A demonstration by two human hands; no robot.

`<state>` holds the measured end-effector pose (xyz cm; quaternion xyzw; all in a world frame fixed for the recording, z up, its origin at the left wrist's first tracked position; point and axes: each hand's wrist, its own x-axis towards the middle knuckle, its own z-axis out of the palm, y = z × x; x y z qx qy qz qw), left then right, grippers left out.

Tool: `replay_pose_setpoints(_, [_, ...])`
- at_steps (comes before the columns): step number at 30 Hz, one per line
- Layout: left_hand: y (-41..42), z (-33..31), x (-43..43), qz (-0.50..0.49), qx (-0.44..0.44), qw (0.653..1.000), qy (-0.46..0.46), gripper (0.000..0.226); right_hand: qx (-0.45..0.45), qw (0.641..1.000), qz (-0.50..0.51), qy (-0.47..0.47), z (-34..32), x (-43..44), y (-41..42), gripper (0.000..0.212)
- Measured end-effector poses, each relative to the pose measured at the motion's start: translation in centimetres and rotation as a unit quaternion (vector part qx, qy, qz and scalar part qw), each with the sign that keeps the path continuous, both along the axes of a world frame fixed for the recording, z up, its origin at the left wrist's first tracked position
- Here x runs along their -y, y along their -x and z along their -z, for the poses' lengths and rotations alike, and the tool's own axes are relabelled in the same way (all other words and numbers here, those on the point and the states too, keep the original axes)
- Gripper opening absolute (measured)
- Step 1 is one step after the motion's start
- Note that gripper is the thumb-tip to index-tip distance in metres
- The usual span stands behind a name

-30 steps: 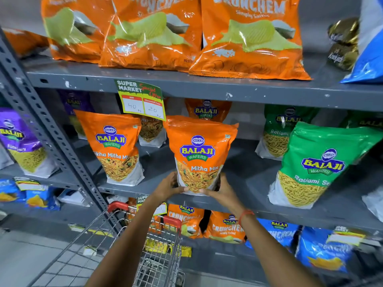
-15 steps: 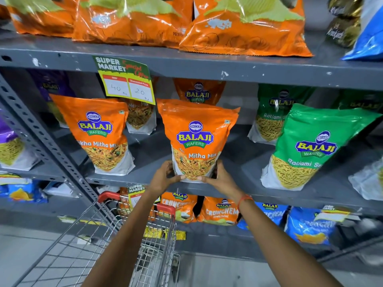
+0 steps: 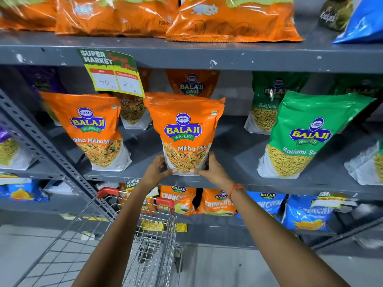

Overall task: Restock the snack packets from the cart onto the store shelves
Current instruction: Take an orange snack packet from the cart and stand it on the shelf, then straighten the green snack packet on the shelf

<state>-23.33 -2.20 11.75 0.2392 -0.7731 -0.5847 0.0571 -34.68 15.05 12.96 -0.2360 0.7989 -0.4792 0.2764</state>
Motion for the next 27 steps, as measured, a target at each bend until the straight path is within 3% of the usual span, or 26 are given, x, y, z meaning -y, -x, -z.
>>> replay_pose_setpoints(2, [-0.4,-1.3,-1.3,-0.007,0.001,1.0,0.011,0.079,0.002,1.0,0.007,-0.017,-0.4,-0.2,0.3,0.073])
replay_pose_setpoints(5, [-1.0,-3.3,-4.5,-0.086,0.014,0.991,0.101,0.096,-0.011,0.999,0.033,-0.019,-1.7,-1.2,0.6,0.074])
replay_pose_setpoints(9, [-1.3,-5.5,-11.9,-0.122,-0.112,0.97,0.176,0.081,-0.145,0.979,0.114,0.092,-4.9,-5.4,0.1,0.064])
replay_pose_setpoints(12, [1.0,-7.0,-18.1,-0.117,-0.198,0.958,0.172,0.066,-0.262,0.93,0.18,0.185,-7.5,-10.2,0.6,0.044])
replay_pose_setpoints(15, [4.6,-7.8,-23.4,-0.098,-0.257,0.939,0.207,0.057,-0.342,0.884,0.23,0.221,-9.1,-15.1,2.1,0.035])
replay_pose_setpoints(21, [12.5,-8.1,-36.2,-0.019,-0.29,0.945,0.149,0.048,-0.421,0.827,0.311,0.202,-9.0,-28.5,7.3,0.028])
replay_pose_setpoints(24, [16.8,-7.5,-41.4,0.025,-0.269,0.959,0.082,0.049,-0.415,0.817,0.361,0.176,-7.8,-34.7,10.2,0.027])
replay_pose_setpoints(27, [21.0,-7.6,-45.6,0.047,-0.234,0.971,0.027,0.052,-0.379,0.81,0.433,0.116,-6.1,-39.4,13.3,0.039])
